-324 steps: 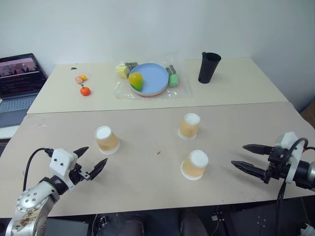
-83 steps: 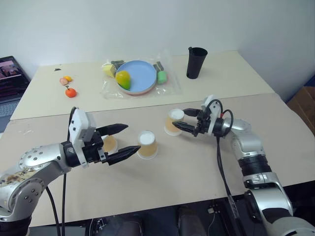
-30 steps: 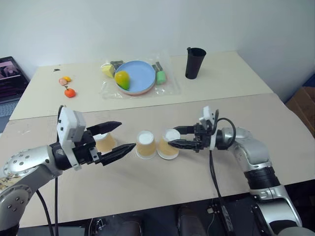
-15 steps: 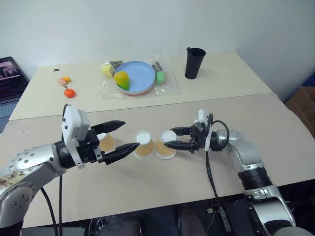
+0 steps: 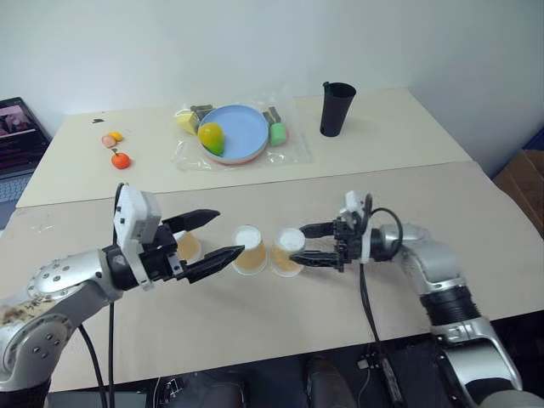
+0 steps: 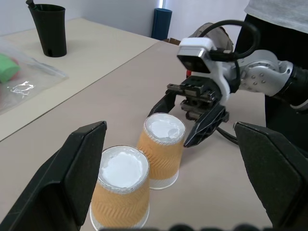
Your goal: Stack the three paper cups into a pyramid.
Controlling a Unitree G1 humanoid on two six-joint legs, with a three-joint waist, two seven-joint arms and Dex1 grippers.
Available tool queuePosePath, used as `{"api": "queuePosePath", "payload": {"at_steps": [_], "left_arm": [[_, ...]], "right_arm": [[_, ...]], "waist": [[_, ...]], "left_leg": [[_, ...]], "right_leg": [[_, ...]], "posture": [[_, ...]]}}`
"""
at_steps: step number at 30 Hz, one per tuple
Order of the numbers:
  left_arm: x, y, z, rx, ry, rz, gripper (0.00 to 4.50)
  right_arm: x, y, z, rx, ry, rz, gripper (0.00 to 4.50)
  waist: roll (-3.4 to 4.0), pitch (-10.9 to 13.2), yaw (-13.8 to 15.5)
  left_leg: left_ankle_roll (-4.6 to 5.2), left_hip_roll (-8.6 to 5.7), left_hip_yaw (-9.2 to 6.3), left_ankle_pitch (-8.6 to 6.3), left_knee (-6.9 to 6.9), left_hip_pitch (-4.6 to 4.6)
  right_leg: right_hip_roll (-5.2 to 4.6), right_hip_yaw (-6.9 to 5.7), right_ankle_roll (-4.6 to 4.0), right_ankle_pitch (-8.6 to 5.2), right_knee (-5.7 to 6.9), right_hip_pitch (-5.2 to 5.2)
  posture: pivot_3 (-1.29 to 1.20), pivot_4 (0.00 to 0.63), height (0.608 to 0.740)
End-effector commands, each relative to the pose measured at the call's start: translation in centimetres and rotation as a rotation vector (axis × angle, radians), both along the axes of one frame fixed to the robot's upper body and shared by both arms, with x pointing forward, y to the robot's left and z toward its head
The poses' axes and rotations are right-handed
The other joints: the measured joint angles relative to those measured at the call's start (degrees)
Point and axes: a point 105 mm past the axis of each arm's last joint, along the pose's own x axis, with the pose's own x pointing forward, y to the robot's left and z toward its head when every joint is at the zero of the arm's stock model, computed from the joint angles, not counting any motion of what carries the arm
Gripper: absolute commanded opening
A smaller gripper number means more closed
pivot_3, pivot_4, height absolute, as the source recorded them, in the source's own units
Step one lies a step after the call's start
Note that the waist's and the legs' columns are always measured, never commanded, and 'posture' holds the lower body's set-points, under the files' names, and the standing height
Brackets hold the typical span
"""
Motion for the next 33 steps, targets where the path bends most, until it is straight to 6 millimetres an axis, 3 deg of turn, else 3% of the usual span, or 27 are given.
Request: {"api": "queuePosePath", "payload": {"at_steps": [1,7,10,16,20,22,27,33], "left_arm": [[0.3,-0.3,0.6,-0.022,-0.039,-0.028,4.5],[0.5,-0.4,0.5,-0.036,-0.039,-0.035,4.5],[0.4,-0.1,0.4,-0.037,-0.041,-0.017,4.5],[-0.1,2.5,0.9,-0.011,-0.065,0.109,4.5],[0.2,5.4,1.6,0.007,-0.128,0.28,4.5],[1.1,7.4,0.7,0.007,-0.146,0.419,4.5],[1.0,10.2,-0.6,0.011,-0.153,0.555,4.5],[1.2,11.4,-2.1,0.013,-0.132,0.607,4.5]], "right_arm": [[-0.8,-0.9,3.9,0.072,-0.069,-0.004,4.44],[-1.2,-2.1,6.1,0.085,-0.141,-0.074,4.44],[-2.1,-2.9,6.3,0.061,-0.152,-0.082,4.44],[-2.8,-3.6,5.0,-0.045,-0.194,-0.104,4.44],[-3.5,-3.3,4.8,-0.057,-0.203,-0.066,4.44],[-3.6,-2.9,4.4,-0.06,-0.206,-0.044,4.44],[-3.1,-2.3,4.1,-0.06,-0.225,-0.033,4.44],[-3.2,-1.8,4.1,-0.037,-0.228,-0.021,4.44]], "waist": [[-0.01,0.0,-0.02],[-0.01,0.0,-0.02],[-0.01,0.0,0.26],[-0.02,0.0,0.13],[-0.02,0.0,0.12],[-0.02,0.0,0.22],[-0.06,0.01,0.37],[-0.05,0.01,0.83]], "left_leg": [[0.0,0.0,0.0,0.0,0.0,0.0],[0.01,0.02,0.01,-0.01,0.0,0.0],[0.01,0.02,0.01,-0.01,0.0,-0.02],[0.06,0.06,0.03,-0.03,0.0,-0.03],[0.05,0.09,0.09,-0.02,0.0,0.08],[0.05,0.1,0.1,-0.03,0.0,0.09],[0.05,0.1,0.11,-0.03,0.0,0.11],[0.05,0.11,0.1,-0.03,0.0,0.09]], "right_leg": [[0.0,0.0,0.0,0.0,0.0,0.0],[0.02,0.0,0.0,0.0,-0.01,0.0],[0.02,0.0,0.0,0.0,-0.01,0.0],[0.04,0.0,0.01,0.0,-0.03,-0.01],[0.06,0.01,-0.02,0.02,-0.01,0.04],[0.07,0.01,-0.02,0.01,-0.02,0.06],[0.06,0.0,-0.02,0.02,-0.1,0.12],[0.06,-0.01,-0.02,0.02,-0.12,0.11]], "posture": [[0.0,0.15,0.735],[0.0,0.15,0.735],[0.0,0.15,0.735],[0.0,0.15,0.735],[0.0,0.15,0.735],[0.0,0.15,0.735],[0.0,0.15,0.735],[0.0,0.15,0.735]]}}
